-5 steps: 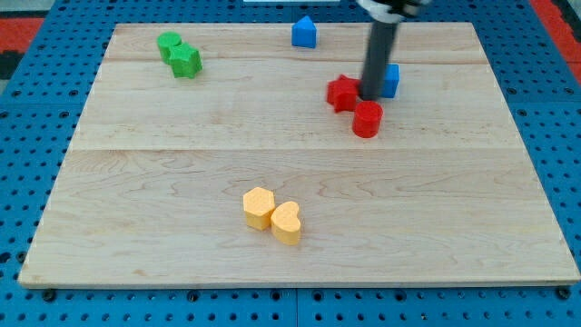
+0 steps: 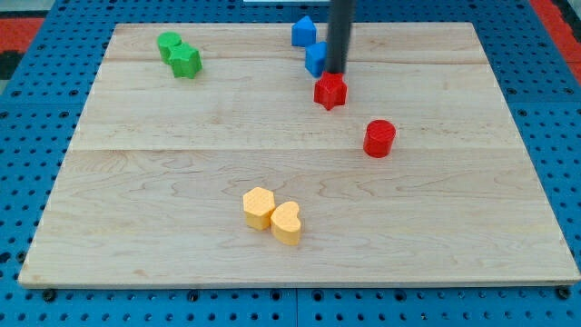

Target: Put the red and blue blocks diagonally to each other

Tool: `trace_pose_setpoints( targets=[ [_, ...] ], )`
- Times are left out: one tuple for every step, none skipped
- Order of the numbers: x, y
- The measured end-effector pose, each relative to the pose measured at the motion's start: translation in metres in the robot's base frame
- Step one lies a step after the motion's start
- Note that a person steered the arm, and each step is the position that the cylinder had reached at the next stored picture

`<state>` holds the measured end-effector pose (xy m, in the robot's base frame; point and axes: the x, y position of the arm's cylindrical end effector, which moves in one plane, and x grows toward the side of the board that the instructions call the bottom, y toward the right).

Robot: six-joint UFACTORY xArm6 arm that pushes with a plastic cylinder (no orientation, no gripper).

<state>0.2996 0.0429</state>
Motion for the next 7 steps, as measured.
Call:
trace_pose_setpoints(
  targets=[
    [0.009,0.013],
    [0.01,0.031],
    [0.01,0.056],
    [-0.002,0.002],
    [-0.025,-0.036],
    [-0.007,-0.04],
    [0.042,-0.067]
  ],
)
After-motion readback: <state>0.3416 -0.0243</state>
